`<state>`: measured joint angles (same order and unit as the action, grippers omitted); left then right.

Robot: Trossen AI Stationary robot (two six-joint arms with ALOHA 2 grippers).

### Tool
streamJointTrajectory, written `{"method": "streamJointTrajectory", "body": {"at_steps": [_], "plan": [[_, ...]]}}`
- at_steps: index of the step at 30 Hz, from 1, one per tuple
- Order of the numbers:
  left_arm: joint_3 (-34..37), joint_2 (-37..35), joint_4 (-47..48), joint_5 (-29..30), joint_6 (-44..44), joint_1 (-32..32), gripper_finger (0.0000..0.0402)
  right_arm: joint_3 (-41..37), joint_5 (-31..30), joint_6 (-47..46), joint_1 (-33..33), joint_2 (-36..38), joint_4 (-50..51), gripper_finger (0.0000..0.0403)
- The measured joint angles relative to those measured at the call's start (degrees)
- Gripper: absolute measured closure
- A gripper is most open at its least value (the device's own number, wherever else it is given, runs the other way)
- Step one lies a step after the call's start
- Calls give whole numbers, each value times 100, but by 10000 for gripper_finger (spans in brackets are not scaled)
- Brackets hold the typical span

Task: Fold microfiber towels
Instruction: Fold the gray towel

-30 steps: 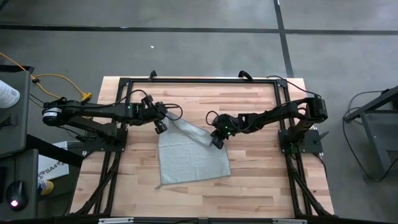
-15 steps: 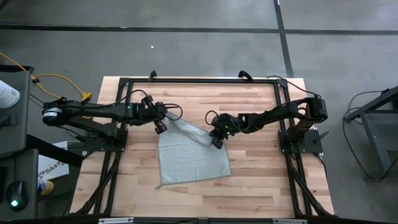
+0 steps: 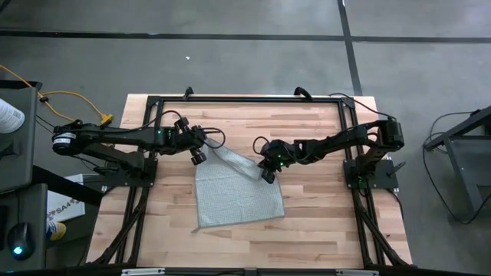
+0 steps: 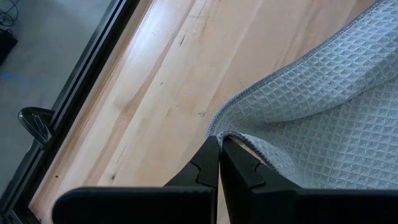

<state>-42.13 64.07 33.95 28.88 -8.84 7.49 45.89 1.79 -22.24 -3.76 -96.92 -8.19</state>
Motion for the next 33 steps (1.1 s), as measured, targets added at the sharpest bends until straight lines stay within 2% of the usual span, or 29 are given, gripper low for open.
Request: {"method": "streamJointTrajectory", "body": {"at_steps": [5,9,16,22,27,33], "plan": [[0,0,0,0,0,0,401,0,-67,5,-27,0,0,398],[0,0,0,2,0,2,401,0,-407,5,-108,0,0,398],[0,0,2,4,0,0,401,0,-899,11,-542,13,-24,399],[0,0,0,14,6,2,401,-1,-939,112,-1018,13,-39,399],[0,15,-40,20,317,2,401,-2,-950,124,-1392,15,-158,399],[-9,310,-442,-39,821,7,401,-2,-1351,-58,-1591,36,64,399]]}}
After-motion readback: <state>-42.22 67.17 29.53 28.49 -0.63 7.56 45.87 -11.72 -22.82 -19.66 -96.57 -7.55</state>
